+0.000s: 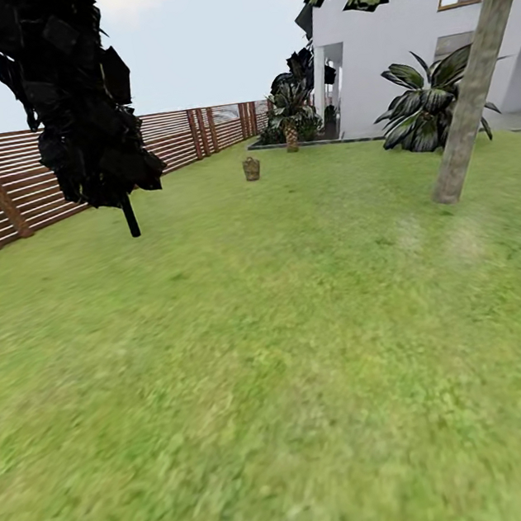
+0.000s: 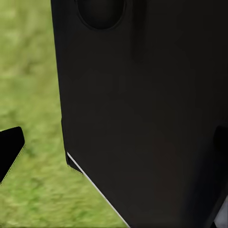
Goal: Take the three Easter eggs out of the wicker basket on the lawn in the garden, then place them on the lawn next to a single tree (choose any tree) so that all three eggs are next to the same tree and none are left in the basket.
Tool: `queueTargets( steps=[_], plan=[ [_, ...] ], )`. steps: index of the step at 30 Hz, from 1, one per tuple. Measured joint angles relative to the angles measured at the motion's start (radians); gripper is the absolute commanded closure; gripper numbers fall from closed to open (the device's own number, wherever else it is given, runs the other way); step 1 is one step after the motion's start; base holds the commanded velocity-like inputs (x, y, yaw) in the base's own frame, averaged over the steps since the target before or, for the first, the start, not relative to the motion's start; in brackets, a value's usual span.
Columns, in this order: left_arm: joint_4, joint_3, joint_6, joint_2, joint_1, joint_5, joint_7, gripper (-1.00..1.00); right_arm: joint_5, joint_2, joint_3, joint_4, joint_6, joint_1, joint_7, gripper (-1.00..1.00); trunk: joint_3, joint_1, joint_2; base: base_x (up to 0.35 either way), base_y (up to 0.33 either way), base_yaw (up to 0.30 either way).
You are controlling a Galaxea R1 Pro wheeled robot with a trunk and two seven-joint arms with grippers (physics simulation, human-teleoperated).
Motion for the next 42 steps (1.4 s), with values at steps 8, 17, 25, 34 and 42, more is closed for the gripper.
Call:
queueTargets(
  steps=[8, 17, 25, 34, 42],
  plan=[
    [0.000, 0.000, 0.000, 0.000, 0.000, 0.000, 0.000, -1.00, 0.000, 0.000, 0.000, 0.000, 0.000, 0.000, 0.000, -1.00, 0.000, 0.000, 0.000, 0.339, 0.000, 0.000],
    [0.000, 0.000, 0.000, 0.000, 0.000, 0.000, 0.000, -1.00, 0.000, 0.000, -0.001, 0.000, 0.000, 0.000, 0.000, -1.00, 0.000, 0.000, 0.000, 0.340, 0.000, 0.000],
    [0.000, 0.000, 0.000, 0.000, 0.000, 0.000, 0.000, -1.00, 0.000, 0.000, -0.001, 0.000, 0.000, 0.000, 0.000, -1.00, 0.000, 0.000, 0.000, 0.339, 0.000, 0.000],
    [0.000, 0.000, 0.000, 0.000, 0.000, 0.000, 0.000, -1.00, 0.000, 0.000, -0.001, 0.000, 0.000, 0.000, 0.000, -1.00, 0.000, 0.000, 0.000, 0.340, 0.000, 0.000],
    [0.000, 0.000, 0.000, 0.000, 0.000, 0.000, 0.000, -1.00, 0.000, 0.000, -0.001, 0.000, 0.000, 0.000, 0.000, -1.00, 0.000, 0.000, 0.000, 0.339, 0.000, 0.000]
  ],
)
